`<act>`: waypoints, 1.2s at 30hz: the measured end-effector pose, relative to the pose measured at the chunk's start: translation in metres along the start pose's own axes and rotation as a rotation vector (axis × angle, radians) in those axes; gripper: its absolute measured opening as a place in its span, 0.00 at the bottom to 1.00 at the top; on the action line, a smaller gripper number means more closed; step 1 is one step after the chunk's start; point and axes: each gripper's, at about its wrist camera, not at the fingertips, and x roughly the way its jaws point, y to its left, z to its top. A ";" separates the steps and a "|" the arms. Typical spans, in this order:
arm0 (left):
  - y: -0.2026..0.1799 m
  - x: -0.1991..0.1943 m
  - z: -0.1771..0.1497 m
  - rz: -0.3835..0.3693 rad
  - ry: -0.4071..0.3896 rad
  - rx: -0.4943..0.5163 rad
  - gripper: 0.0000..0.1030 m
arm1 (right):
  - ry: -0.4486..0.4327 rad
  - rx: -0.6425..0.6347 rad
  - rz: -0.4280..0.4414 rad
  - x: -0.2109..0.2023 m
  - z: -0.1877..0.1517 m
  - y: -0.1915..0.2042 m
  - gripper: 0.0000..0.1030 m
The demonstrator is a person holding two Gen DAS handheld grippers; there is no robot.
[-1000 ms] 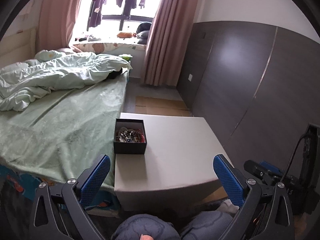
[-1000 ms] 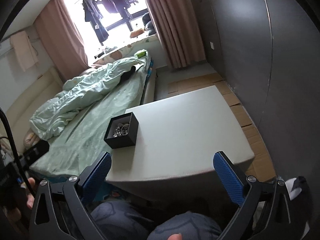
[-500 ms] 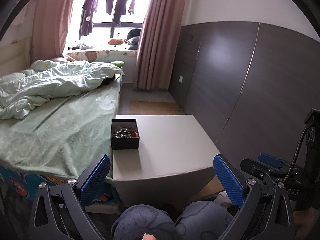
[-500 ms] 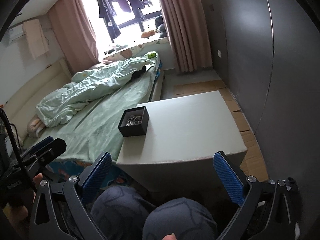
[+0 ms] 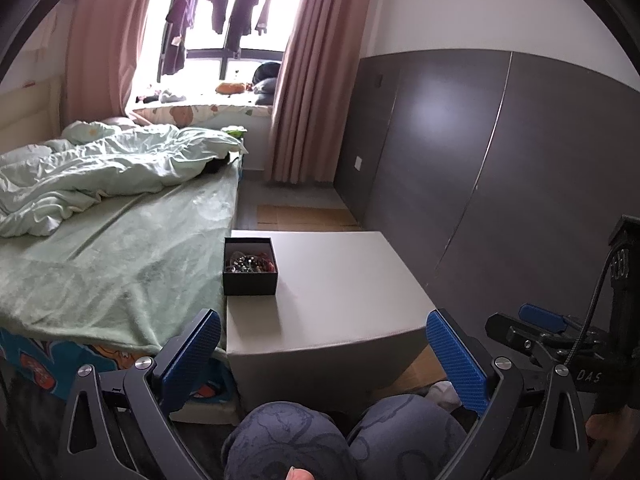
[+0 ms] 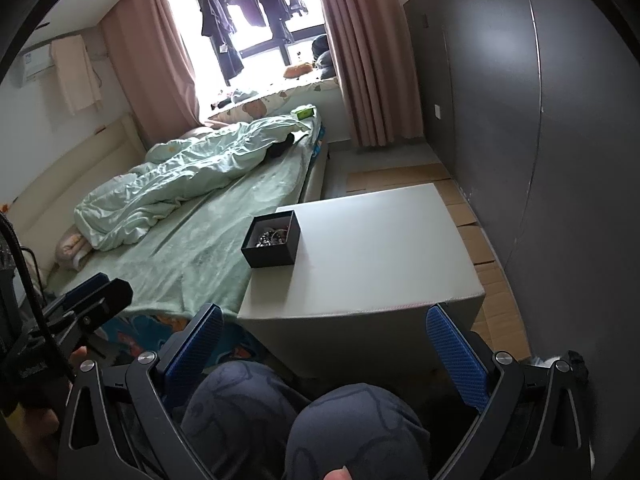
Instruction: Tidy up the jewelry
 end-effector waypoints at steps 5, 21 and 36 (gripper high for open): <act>0.001 -0.001 -0.003 -0.002 0.000 -0.006 1.00 | 0.013 -0.003 0.025 -0.004 -0.004 0.002 0.99; -0.004 0.000 -0.008 -0.011 0.017 0.015 1.00 | 0.009 0.000 0.019 -0.012 -0.004 0.007 0.99; -0.003 0.001 -0.011 -0.017 0.030 0.010 1.00 | 0.008 0.009 0.015 -0.013 -0.005 0.005 0.99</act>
